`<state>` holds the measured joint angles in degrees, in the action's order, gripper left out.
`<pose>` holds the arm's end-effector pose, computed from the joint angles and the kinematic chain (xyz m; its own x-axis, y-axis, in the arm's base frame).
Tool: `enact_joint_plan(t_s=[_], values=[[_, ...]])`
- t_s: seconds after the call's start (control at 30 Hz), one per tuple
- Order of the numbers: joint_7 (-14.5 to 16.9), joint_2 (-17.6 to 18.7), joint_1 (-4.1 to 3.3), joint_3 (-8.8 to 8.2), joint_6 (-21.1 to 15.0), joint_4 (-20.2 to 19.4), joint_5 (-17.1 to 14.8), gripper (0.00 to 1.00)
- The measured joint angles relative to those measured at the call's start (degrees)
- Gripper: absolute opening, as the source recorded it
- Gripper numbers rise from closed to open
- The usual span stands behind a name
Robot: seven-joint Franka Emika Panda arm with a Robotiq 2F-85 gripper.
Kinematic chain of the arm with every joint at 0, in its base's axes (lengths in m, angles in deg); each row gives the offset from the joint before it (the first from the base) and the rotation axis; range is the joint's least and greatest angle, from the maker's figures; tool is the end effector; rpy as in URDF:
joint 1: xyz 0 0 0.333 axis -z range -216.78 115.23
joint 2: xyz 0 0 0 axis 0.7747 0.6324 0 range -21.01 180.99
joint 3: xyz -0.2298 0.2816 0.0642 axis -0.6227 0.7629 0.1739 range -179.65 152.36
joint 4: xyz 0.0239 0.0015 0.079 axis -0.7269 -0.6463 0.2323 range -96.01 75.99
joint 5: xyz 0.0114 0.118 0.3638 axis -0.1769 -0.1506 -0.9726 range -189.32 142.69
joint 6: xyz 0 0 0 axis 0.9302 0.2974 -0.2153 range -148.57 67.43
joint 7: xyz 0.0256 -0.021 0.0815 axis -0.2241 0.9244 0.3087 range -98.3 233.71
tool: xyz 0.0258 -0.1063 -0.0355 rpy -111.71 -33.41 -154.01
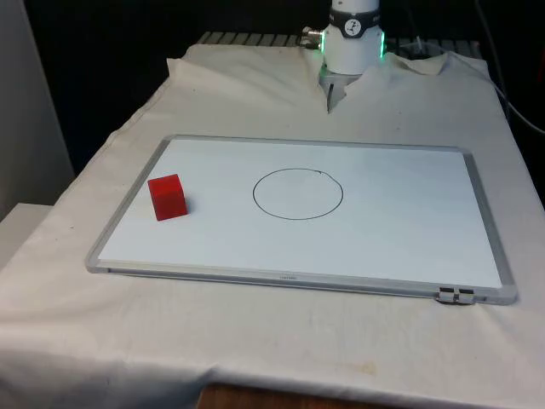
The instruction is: Push the cube into the marked area.
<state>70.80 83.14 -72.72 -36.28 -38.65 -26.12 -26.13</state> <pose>0.5612 0.0022 0.5329 0.9973 0.0283 -0.0672 0.0264 -0.9992 -0.0288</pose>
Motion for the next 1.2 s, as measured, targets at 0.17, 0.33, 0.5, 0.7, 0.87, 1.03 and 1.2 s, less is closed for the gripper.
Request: enact_joint_plan(t_s=[0.17,0.33,0.5,0.7,0.87,1.03,1.2], values=[[0.0,0.0,0.00,0.00,0.0,0.0,0.0,0.71],[0.0,0.0,0.00,0.00,0.0,0.0,0.0,0.48],[0.0,0.0,0.00,0.00,0.0,0.0,0.0,0.23],[0.5,0.0,0.17,-0.11,-0.1,0.0,0.0,0.00],[2.6,0.0,0.74,-0.86,-0.6,0.0,0.0,0.00],[4.9,0.1,1.15,-1.66,-1.6,0.0,0.0,0.00],[7.0,0.7,1.66,-2.75,-2.9,0.2,0.0,0.00]])
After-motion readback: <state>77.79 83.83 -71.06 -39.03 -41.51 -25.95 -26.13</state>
